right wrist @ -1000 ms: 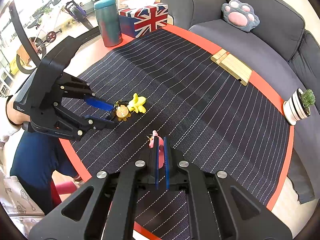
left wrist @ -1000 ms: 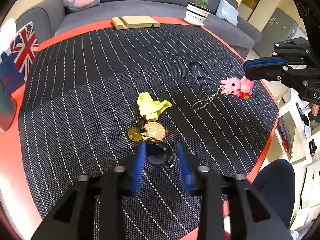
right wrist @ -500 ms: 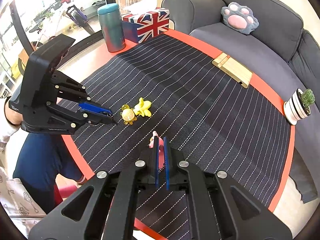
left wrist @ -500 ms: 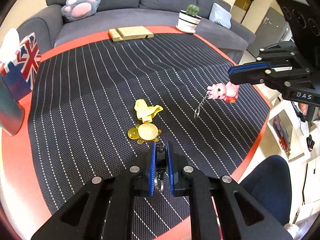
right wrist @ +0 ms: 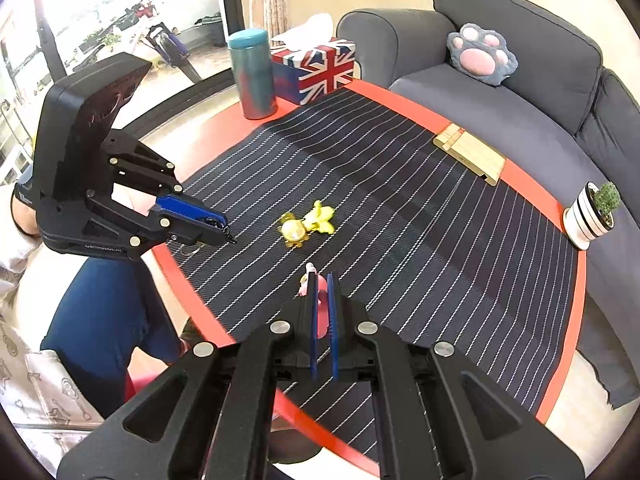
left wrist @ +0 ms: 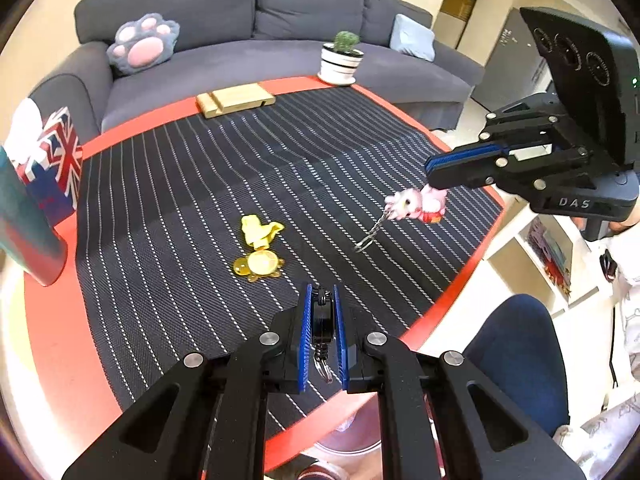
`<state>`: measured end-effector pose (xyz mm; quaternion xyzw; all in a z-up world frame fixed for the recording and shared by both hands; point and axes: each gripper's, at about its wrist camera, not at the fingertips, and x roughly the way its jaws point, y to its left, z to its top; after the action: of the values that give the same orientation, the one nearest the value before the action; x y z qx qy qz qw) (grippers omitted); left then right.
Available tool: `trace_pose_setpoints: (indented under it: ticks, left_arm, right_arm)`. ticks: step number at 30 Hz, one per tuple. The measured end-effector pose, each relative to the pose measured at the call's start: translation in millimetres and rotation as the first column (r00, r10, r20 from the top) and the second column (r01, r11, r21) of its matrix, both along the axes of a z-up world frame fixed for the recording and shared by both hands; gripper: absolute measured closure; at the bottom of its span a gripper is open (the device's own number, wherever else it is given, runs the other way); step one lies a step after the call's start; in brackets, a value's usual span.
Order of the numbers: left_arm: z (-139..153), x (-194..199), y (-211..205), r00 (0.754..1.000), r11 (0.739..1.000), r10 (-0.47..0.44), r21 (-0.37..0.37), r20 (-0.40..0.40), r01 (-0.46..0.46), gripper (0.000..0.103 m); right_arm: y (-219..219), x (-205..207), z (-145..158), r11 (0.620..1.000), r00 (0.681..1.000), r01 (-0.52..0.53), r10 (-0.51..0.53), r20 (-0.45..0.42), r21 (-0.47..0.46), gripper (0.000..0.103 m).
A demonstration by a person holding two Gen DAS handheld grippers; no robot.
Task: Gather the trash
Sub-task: 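Carry the black keychain and pink pig keychain over the bin with both grippers, then open the right gripper to drop the pink pig keychain into the bin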
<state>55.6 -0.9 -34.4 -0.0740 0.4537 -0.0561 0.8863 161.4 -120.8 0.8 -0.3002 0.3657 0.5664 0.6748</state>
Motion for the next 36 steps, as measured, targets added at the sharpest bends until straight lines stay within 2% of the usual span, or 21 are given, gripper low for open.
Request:
trace_pose_setpoints:
  ticks: [11, 18, 28, 36]
  left_arm:
    - [22.1, -27.6, -22.5, 0.998, 0.999, -0.049, 0.013, 0.033, 0.048, 0.093]
    - [25.3, -45.0, -35.5, 0.997, 0.997, -0.071, 0.012, 0.042, 0.071, 0.092]
    - [24.4, -67.6, -50.9, 0.995, 0.996, -0.091, 0.012, 0.051, 0.091, 0.093]
    - [18.9, -78.2, -53.9, 0.995, 0.996, -0.09, 0.003, 0.042, 0.09, 0.093]
  right_arm:
    - [-30.3, -41.4, 11.2, 0.998, 0.999, -0.034, 0.035, -0.007, 0.047, 0.099]
    - [-46.6, -69.2, 12.2, 0.996, 0.998, -0.06, 0.062, -0.024, 0.062, 0.099]
    - [-61.6, -101.3, -3.5, 0.995, 0.993, -0.084, 0.089, -0.073, 0.061, 0.099]
    - [-63.1, -111.2, -15.7, 0.993, 0.988, -0.103, 0.108, -0.112, 0.055, 0.099]
